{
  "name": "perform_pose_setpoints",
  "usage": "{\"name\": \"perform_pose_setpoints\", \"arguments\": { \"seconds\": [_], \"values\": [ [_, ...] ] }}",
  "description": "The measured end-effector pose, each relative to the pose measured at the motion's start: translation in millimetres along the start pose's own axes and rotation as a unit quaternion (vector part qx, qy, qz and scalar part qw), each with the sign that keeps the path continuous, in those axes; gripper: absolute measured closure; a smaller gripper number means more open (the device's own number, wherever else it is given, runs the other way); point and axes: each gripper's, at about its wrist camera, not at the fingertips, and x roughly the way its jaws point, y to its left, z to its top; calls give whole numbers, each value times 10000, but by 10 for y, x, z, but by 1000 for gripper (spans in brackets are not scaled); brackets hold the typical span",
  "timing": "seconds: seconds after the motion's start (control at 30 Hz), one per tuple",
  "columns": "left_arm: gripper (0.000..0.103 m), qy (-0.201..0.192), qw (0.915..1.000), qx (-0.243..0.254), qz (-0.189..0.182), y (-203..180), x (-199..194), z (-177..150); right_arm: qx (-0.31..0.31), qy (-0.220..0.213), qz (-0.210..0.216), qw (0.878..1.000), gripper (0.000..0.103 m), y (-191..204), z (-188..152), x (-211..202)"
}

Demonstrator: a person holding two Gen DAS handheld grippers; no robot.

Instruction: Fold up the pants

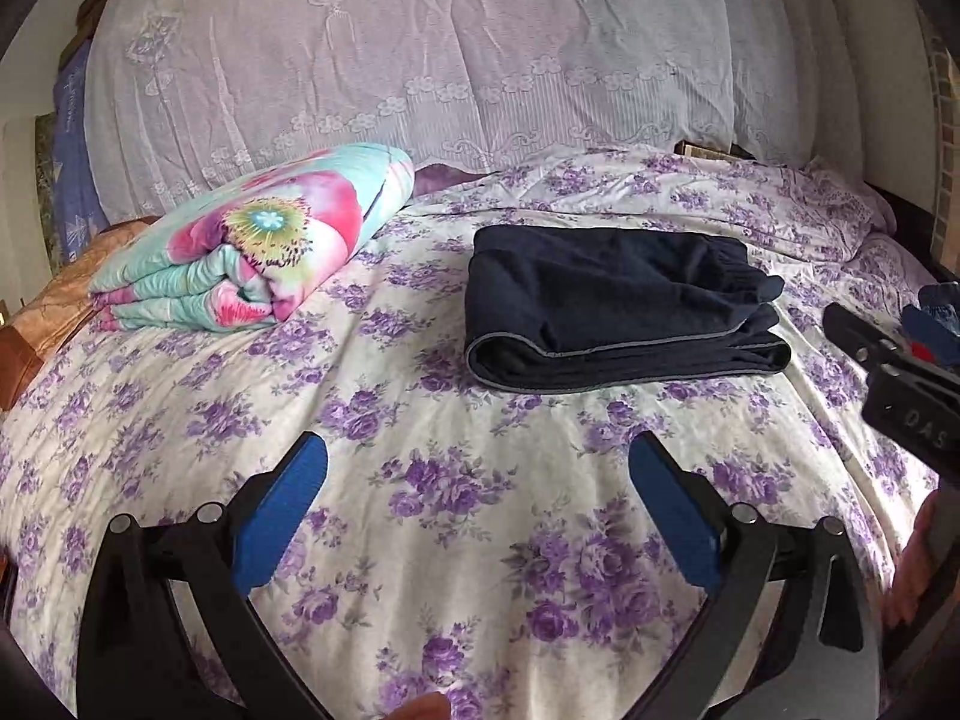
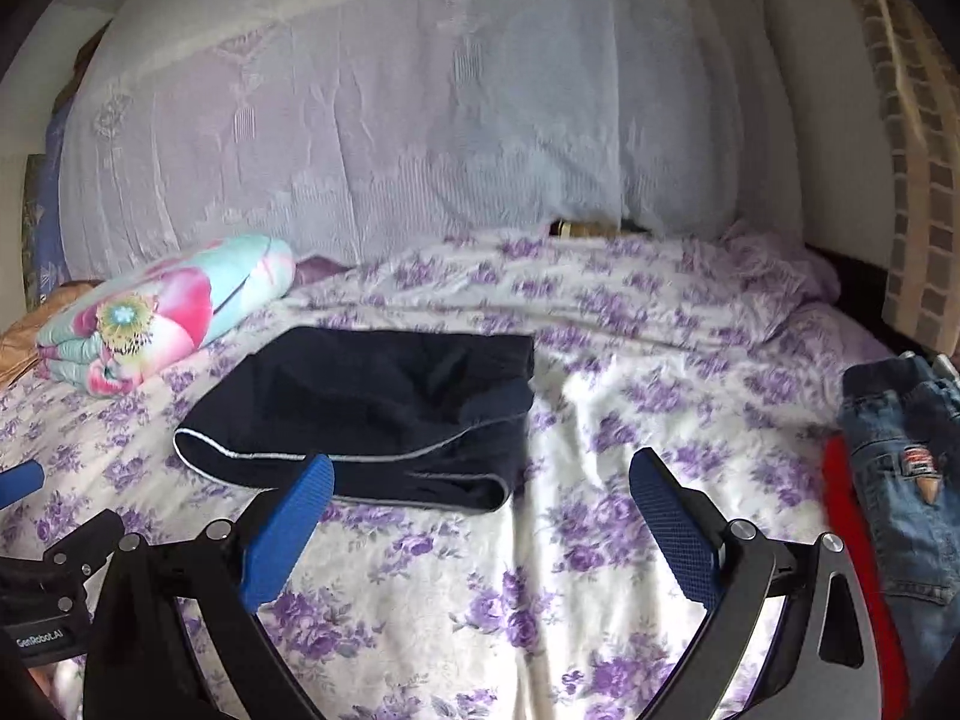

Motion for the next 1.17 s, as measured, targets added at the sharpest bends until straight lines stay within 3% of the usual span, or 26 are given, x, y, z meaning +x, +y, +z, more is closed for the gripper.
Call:
{"name": "perform_pose_setpoints", "arguments": {
  "seconds": [0.2,0.47,0.73,0.87,1.17],
  "values": [
    [5,14,9998,189,-67,-87,113,51,-196,101,173,9996,4,124,-16,85],
    [5,178,9997,80,-170,-59,225,72,-563,200,308,9977,4,299,-20,138],
    [5,-83,9997,75,-228,-38,130,69,-398,284,354,9982,4,232,-7,171],
    [5,-383,9992,141,20,-53,38,64,-285,283,365,9985,4,187,-8,169],
    [5,28,9999,-31,-139,19,176,73,-190,392,395,9983,4,131,-3,221]
  ]
}}
